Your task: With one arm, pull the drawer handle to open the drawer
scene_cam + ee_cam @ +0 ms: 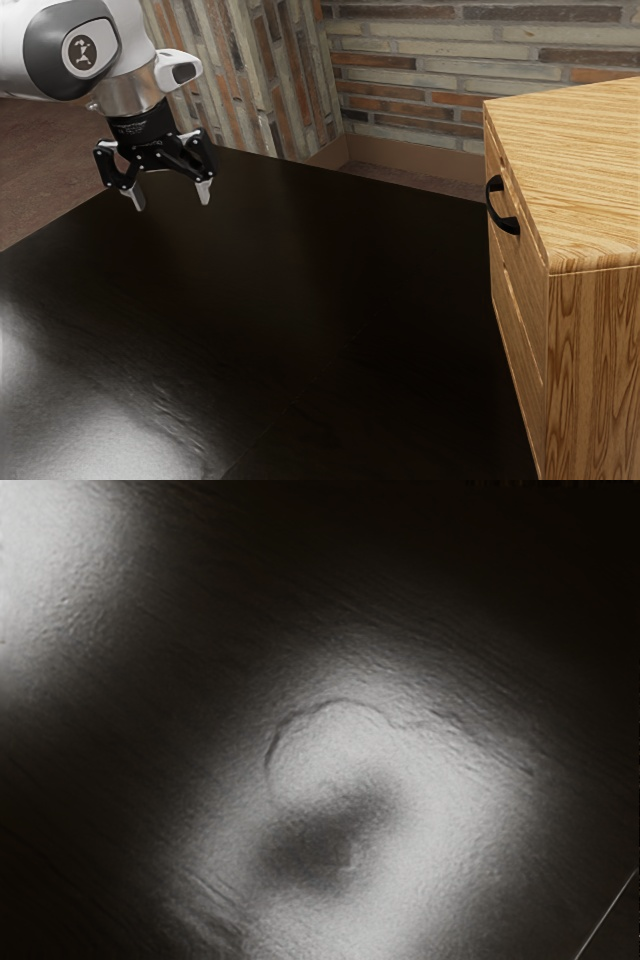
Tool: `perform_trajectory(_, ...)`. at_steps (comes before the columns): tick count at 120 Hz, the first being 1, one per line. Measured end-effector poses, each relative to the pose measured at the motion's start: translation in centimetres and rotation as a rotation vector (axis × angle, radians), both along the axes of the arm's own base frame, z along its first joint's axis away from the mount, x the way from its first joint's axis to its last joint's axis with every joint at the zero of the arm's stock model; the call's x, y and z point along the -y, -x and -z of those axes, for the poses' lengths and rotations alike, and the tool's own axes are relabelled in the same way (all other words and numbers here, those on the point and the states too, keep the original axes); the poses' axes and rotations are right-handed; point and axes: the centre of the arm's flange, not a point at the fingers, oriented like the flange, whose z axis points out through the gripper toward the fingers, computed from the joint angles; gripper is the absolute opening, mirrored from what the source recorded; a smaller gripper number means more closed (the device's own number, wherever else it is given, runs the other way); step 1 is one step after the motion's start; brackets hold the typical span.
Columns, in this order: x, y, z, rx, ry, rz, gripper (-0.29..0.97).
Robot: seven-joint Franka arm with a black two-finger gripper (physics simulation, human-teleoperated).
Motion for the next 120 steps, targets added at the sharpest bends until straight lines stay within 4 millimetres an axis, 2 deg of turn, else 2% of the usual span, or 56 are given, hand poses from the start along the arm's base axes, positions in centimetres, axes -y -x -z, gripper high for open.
perform_trajectory(24, -0.4, 0.2, -0.2, 0.008, 0.008, -0.017, 0.68)
perform_trajectory(28, -0.1, 0.9, -2.4, 0.048, -0.001, -0.017, 0.68)
perform_trajectory(34, 0.5, 3.1, -7.1, 0.136, -0.02, -0.013, 0.68)
perform_trajectory(38, 0.9, 4.1, -9.2, 0.178, -0.029, -0.011, 0.68)
perform_trajectory(42, 1.2, 4.8, -10.5, 0.203, -0.035, -0.009, 0.68)
perform_trajectory(48, 1.6, 5.1, -11.3, 0.219, -0.038, -0.006, 0.68)
perform_trajectory(55, 2.2, 4.9, -11.4, 0.224, -0.039, 0.004, 0.68)
perform_trajectory(76, 4.7, 3.1, -9.8, 0.194, -0.033, 0.051, 0.68)
perform_trajectory(96, 7.4, 2.7, -10.0, 0.2, -0.032, 0.1, 0.68)
perform_trajectory(110, 9.2, 3.0, -9.4, 0.161, -0.038, 0.131, 0.68)
perform_trajectory(120, 10.1, 2.4, -6.2, 0.056, -0.024, 0.145, 0.68)
